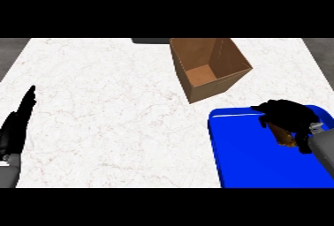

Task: Pick the sweet potato from the tray and place it in the cardboard box

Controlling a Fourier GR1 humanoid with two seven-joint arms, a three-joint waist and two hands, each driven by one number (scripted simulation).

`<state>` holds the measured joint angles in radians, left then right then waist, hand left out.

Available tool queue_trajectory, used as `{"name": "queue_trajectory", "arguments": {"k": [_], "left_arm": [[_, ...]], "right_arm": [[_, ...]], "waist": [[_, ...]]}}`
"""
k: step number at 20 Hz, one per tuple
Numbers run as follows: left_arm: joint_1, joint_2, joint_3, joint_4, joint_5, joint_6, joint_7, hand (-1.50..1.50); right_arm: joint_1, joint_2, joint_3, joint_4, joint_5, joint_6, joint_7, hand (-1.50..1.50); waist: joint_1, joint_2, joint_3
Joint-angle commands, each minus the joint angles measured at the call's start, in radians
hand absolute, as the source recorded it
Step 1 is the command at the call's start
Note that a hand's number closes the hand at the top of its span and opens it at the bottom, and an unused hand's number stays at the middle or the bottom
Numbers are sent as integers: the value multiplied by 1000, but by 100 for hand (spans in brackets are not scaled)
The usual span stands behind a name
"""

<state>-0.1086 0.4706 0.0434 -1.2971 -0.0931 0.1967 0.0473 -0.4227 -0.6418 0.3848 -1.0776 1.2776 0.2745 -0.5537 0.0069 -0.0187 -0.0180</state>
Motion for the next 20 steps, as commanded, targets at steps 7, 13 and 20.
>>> {"name": "queue_trajectory", "arguments": {"k": [7,13,20], "left_arm": [[16,6,35,-9,-1,1,20,0],[43,18,48,-10,-13,16,24,0],[42,-3,25,-68,-22,12,52,0]], "right_arm": [[83,110,-273,-11,-116,-113,269,150],[119,223,-524,-139,-233,-208,621,150],[186,299,-488,-602,-196,-247,782,150]], "waist": [[-48,6,20],[-89,-8,16],[-43,4,17]]}}
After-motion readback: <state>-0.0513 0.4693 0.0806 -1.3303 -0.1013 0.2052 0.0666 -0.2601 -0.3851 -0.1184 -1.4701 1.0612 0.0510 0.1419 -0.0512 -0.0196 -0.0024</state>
